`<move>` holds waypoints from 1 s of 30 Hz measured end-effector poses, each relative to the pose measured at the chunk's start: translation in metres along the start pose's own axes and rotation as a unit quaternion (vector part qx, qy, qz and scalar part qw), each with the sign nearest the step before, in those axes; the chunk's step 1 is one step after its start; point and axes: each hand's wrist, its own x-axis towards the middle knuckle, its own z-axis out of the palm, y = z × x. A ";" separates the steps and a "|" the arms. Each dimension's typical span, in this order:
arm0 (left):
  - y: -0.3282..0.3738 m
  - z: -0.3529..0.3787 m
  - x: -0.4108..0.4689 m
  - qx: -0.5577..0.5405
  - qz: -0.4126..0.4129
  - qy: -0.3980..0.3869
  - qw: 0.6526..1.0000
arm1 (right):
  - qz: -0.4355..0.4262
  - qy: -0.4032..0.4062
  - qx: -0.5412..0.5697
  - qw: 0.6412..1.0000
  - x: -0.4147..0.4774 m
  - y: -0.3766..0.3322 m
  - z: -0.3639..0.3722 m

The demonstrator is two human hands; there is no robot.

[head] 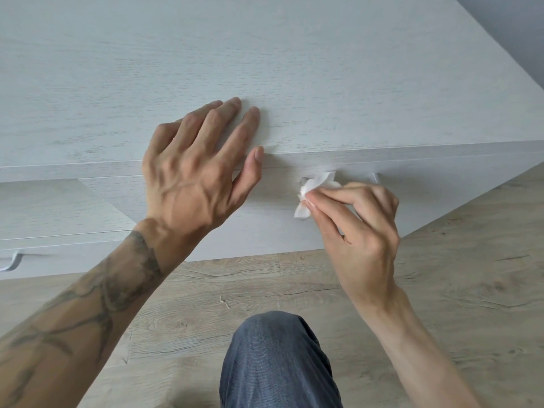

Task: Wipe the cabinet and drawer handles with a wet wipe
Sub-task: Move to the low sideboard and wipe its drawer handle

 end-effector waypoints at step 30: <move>0.000 -0.004 -0.001 -0.019 -0.009 -0.024 1.000 | 0.224 0.035 0.075 0.971 -0.007 0.036 -0.039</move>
